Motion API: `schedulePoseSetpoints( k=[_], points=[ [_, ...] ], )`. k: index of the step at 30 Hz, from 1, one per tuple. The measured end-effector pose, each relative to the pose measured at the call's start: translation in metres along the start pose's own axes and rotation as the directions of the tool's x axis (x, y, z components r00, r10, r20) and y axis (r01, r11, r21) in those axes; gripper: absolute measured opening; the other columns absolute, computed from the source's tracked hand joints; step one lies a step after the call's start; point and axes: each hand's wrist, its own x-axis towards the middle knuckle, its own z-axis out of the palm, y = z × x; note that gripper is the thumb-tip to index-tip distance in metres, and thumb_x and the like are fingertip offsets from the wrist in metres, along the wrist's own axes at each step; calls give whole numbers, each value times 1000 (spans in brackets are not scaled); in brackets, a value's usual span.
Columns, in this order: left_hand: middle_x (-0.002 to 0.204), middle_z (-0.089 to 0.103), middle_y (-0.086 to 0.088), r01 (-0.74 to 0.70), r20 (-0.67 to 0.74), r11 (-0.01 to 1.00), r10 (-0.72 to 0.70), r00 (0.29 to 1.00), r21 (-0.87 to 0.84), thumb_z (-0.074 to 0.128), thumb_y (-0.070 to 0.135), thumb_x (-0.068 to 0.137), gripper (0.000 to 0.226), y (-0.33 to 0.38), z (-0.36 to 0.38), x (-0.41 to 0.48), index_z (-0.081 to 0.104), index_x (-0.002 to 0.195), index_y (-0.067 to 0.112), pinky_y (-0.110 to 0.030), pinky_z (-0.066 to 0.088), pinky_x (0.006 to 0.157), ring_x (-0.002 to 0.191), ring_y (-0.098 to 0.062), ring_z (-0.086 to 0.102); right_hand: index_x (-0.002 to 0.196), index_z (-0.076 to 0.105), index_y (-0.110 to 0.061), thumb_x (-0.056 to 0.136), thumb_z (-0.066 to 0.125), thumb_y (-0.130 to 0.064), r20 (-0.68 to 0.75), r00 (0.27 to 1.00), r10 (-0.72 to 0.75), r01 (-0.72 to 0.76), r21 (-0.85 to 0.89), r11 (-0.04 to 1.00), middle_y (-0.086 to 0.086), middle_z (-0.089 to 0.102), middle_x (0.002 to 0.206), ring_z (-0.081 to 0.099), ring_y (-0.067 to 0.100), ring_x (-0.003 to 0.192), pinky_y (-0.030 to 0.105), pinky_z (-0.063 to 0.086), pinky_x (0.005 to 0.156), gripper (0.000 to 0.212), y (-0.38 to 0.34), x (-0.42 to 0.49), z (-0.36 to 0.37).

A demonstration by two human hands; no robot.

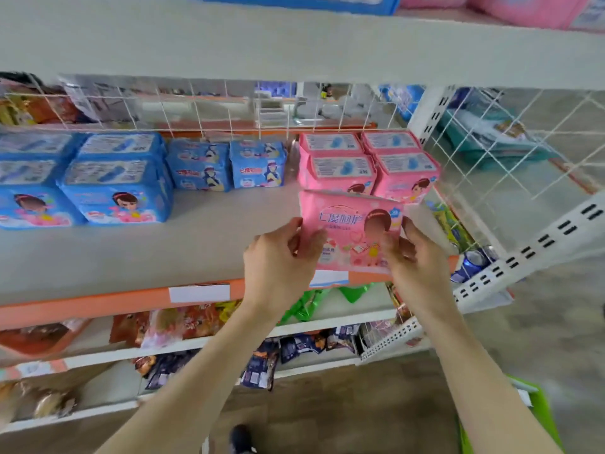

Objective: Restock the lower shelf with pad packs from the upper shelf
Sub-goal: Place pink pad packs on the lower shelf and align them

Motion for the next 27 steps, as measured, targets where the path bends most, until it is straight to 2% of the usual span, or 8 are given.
schedulePoseSetpoints(
  k=[2, 4, 7, 10, 14, 18, 22, 27],
  points=[
    [47, 42, 6, -18, 41, 1000, 19, 999, -18, 61, 50, 89, 31, -1, 12, 2, 66, 98, 21, -31, 35, 57, 57, -24, 34, 108, 66, -12, 98, 60, -19, -20, 1000, 7, -6, 41, 999, -8, 71, 87, 66, -1, 79, 18, 49, 72, 12, 9, -3, -6],
    [50, 48, 4, -18, 83, 997, 25, 996, -78, 65, 45, 90, 32, 1, 25, 0, 63, 117, 27, -32, 39, 62, 59, -26, 40, 111, 67, -15, 98, 61, -15, -36, 999, 13, -11, 58, 998, -8, 73, 92, 66, -3, 83, 9, 45, 72, 15, 18, -5, -16],
    [66, 66, 5, -40, 178, 987, 69, 982, -158, 61, 44, 90, 23, 6, 47, 1, 65, 102, 25, -35, 56, 64, 59, -19, 60, 125, 64, -20, 96, 62, -11, -56, 998, 20, -16, 70, 997, -15, 75, 99, 68, -3, 94, 9, 49, 78, 30, 30, 1, -36],
    [86, 75, 9, -22, 228, 976, 72, 971, -215, 67, 31, 92, 14, 6, 81, 12, 68, 103, 21, -36, 61, 80, 79, -14, 73, 121, 62, -36, 95, 61, -5, -52, 999, 15, -12, 52, 999, -22, 73, 102, 69, -1, 99, 16, 52, 85, 40, 47, 21, -55],
    [95, 76, 8, 23, 239, 982, 23, 971, -187, 71, 20, 90, 24, 13, 133, 27, 68, 114, 20, -30, 60, 84, 87, -11, 72, 112, 63, -29, 94, 61, -2, -92, 994, 60, -59, 16, 998, -2, 74, 99, 70, 16, 96, 32, 56, 84, 33, 81, 51, -69],
    [93, 76, 4, 118, 223, 987, -91, 971, -111, 70, 27, 85, 29, 13, 174, 37, 67, 112, 18, -43, 60, 85, 87, -17, 72, 122, 63, -16, 93, 63, -1, -50, 995, 87, -88, -1, 996, -6, 72, 104, 68, 10, 100, 9, 49, 72, 32, 112, 83, -79],
    [97, 72, 21, 139, 178, 983, -116, 977, -122, 77, 23, 85, 44, 13, 199, 42, 65, 127, 26, -27, 57, 92, 94, 2, 70, 123, 63, -9, 82, 56, 21, -42, 998, 51, -50, 15, 999, -7, 72, 105, 66, -4, 97, 12, 53, 77, 51, 138, 108, -80],
    [89, 76, 12, 101, 5, 993, -101, 995, -62, 80, 19, 84, 48, 13, 219, 62, 66, 129, 16, -1, 44, 70, 71, 18, 62, 113, 62, -23, 85, 75, -6, -12, 1000, 16, -15, 60, 998, -15, 68, 88, 63, -10, 78, 6, 44, 68, 36, 144, 139, -71]
  ],
)
